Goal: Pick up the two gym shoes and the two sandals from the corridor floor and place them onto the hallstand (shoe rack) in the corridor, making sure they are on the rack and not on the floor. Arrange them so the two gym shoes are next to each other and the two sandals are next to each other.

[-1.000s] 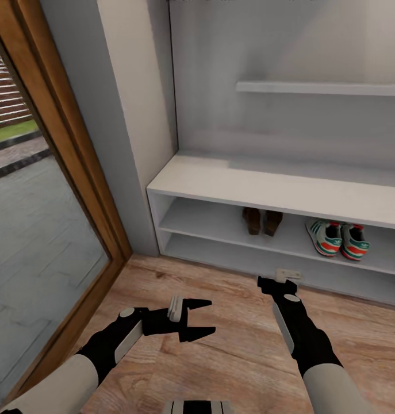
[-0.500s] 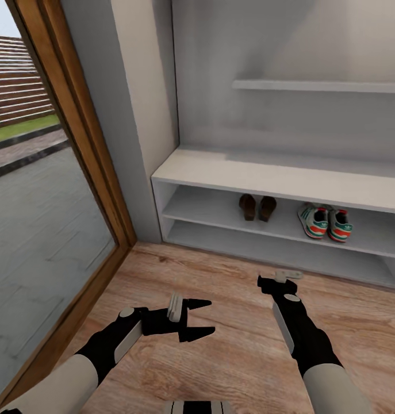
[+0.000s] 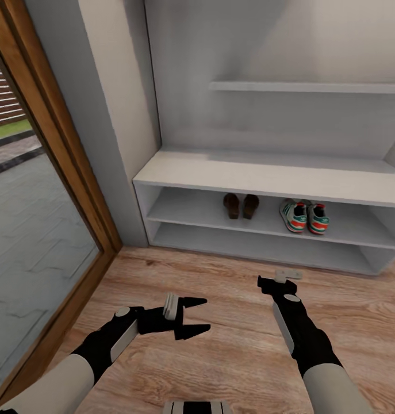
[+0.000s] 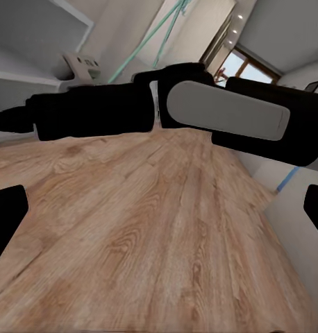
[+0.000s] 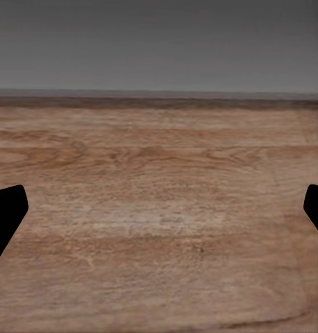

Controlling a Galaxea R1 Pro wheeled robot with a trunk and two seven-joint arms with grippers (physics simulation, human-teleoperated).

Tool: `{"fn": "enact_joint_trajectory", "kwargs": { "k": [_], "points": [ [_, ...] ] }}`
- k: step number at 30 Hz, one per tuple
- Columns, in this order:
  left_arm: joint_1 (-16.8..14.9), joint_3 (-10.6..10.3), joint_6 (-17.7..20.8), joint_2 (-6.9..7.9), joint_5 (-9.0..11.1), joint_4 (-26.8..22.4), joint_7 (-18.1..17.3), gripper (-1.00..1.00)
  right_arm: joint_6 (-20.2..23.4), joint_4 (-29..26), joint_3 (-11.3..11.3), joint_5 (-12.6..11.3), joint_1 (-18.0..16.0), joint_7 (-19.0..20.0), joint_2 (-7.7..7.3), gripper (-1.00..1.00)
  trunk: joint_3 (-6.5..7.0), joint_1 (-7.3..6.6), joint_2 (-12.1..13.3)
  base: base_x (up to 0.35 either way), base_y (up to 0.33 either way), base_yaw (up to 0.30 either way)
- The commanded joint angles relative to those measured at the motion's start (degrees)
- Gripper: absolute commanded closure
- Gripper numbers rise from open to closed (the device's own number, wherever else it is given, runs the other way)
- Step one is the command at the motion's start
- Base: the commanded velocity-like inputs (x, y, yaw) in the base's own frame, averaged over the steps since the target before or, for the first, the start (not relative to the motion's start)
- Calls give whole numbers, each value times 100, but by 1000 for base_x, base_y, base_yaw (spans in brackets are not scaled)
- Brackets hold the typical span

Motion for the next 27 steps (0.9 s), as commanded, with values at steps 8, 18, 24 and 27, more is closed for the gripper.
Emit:
{"fn": "enact_joint_trajectory", "kwargs": {
  "k": [8,18,24,27],
  "points": [
    [-7,428,-38,225,54,3,-9,-100,31,72,-13,-303,-2,-12,4,-100,130,-17,6,0,0,-14],
    [-7,675,171,390,54,3,-16,-100,23,1721,-9,-382,-2,-18,4,-100,352,-42,19,0,0,0],
    [-7,701,209,594,61,3,-21,-100,22,3223,-3,-390,-2,-5,14,-100,472,-117,145,0,0,0],
    [-7,832,211,629,62,3,-21,-100,14,3547,-1,-393,-2,-2,36,-100,526,-183,265,0,0,0]
  ]
}}
